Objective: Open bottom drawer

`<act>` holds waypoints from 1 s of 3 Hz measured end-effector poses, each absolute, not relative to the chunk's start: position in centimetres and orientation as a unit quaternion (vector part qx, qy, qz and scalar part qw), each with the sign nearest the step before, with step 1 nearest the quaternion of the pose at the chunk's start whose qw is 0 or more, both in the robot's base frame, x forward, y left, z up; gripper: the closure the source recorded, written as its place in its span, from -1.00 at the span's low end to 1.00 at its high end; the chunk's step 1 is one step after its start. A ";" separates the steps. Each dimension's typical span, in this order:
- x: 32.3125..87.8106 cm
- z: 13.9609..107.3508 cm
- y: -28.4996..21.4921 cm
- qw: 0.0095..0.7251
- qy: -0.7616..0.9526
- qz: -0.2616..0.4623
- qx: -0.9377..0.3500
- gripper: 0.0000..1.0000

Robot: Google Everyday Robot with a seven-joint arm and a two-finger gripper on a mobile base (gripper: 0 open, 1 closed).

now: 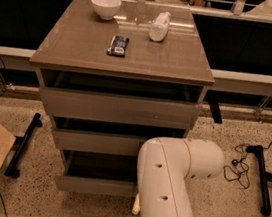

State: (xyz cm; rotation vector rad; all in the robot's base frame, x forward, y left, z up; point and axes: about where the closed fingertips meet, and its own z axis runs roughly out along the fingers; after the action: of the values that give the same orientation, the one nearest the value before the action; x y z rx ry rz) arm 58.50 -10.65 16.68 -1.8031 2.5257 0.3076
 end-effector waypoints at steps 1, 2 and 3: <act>53.6 17.0 -12.0 -0.020 0.780 0.123 -0.613 -0.81; 53.6 17.0 -12.0 -0.020 0.780 0.123 -0.613 -0.35; 50.1 17.0 -13.3 -0.019 0.773 0.158 -0.614 0.10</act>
Offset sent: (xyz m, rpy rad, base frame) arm -0.1160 -0.0340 0.0068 0.0952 0.1632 0.2050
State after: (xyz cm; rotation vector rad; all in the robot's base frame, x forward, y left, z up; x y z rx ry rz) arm 50.11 -13.28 16.99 -1.9516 2.4594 0.5030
